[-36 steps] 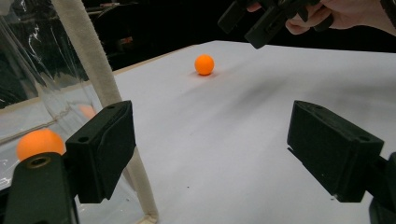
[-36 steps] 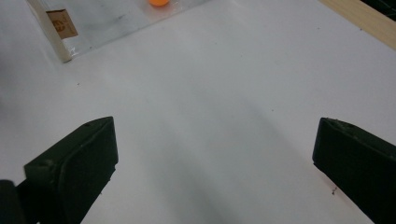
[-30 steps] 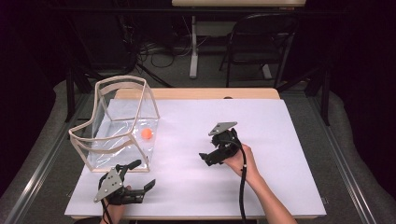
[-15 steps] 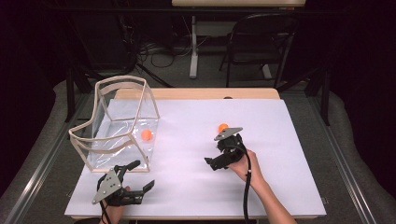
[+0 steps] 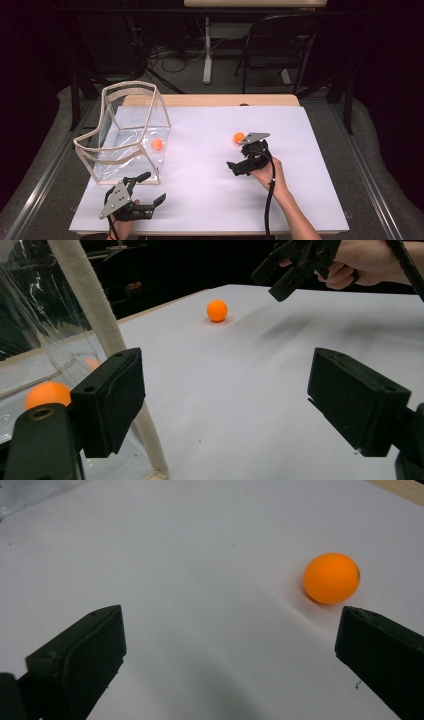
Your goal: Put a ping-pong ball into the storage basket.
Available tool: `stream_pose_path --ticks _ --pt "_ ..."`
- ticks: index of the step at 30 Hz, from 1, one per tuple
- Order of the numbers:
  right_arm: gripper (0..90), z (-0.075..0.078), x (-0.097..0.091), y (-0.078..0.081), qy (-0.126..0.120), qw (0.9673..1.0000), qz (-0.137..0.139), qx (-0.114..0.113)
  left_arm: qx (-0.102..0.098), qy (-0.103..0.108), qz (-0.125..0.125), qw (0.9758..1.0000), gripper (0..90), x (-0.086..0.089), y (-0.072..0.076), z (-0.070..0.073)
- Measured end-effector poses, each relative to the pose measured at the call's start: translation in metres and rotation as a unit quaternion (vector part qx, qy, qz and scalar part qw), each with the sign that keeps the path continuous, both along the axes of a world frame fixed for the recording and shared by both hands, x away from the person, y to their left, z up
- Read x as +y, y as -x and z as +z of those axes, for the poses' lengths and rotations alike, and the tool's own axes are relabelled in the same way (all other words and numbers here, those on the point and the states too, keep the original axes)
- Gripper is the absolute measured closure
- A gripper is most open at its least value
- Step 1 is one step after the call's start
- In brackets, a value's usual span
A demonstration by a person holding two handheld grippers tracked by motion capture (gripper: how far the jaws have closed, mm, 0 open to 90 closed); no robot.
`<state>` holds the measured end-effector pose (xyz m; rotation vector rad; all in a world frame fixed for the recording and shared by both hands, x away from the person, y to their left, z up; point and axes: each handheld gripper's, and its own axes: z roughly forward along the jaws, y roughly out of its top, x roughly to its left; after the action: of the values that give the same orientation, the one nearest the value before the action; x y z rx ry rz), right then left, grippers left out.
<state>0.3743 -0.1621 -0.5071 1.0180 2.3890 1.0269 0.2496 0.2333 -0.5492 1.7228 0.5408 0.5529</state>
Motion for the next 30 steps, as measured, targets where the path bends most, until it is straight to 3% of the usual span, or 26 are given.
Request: stream_pose_path --ticks 16,30 --pt "0.0 -0.005 -0.011 -0.021 0.008 0.9992 -0.038 -0.005 0.002 -0.002 0.002 1.0 15.8 -0.001 0.0 -0.001" --pt "0.0 -0.012 -0.01 -0.045 0.006 0.9986 -0.052 0.011 0.003 0.0 0.006 1.0 15.8 0.0 0.0 -0.001"
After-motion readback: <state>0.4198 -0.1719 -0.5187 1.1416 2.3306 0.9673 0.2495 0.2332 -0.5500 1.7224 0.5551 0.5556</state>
